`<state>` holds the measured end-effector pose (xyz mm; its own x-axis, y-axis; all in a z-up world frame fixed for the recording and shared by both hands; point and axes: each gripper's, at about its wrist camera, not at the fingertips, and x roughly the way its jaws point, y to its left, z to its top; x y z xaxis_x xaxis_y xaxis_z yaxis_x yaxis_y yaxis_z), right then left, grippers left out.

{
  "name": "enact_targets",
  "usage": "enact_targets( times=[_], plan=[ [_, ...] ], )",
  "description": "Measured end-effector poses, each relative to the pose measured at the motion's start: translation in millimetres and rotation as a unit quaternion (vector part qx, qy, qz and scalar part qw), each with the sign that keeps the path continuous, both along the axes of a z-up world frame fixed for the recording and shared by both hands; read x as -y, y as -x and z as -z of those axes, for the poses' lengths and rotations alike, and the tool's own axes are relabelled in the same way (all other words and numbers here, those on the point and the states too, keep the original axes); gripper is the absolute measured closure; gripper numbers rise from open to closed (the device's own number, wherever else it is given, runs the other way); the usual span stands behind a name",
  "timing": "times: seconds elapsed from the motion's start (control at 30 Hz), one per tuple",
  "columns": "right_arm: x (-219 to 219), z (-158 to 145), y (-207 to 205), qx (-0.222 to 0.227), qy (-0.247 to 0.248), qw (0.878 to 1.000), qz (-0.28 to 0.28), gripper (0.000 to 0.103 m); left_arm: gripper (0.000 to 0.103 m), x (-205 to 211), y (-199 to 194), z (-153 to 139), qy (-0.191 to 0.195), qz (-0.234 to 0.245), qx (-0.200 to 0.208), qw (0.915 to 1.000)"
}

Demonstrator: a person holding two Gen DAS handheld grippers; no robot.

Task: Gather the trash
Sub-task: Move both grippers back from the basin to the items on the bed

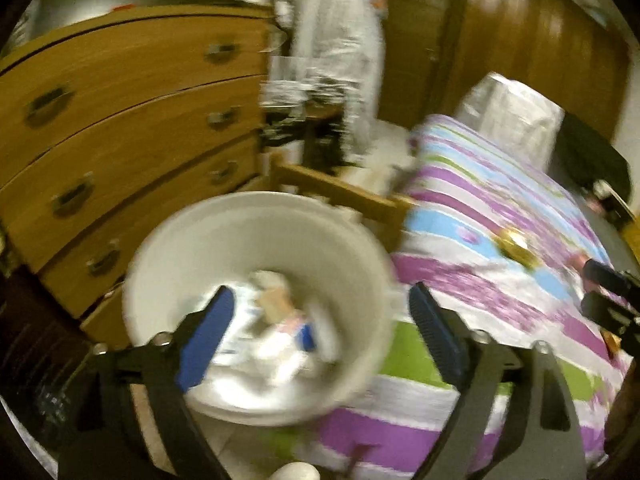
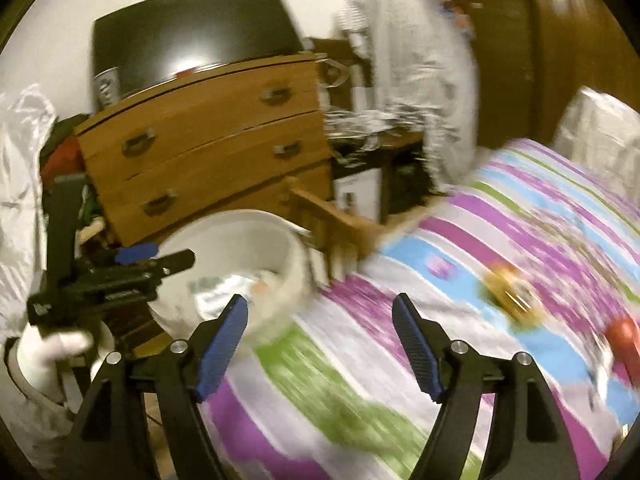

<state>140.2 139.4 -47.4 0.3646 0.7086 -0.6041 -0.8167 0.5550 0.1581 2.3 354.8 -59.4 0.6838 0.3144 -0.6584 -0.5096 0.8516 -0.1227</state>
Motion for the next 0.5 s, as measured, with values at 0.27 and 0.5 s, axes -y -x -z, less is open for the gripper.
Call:
enact_targets(
  times=[0.27,0.5],
  plan=[
    [167,65,-14,-0.042,0.018,0.992,0.121,0.025,0.006,118,-64,28,0.025,0.137,-0.016,0.9901],
    [296,120,-21,-0.075,0.028,0.973,0.218,0.025,0.006,228,-110,80,0.028,0.249,-0.084,0.9646]
  ],
)
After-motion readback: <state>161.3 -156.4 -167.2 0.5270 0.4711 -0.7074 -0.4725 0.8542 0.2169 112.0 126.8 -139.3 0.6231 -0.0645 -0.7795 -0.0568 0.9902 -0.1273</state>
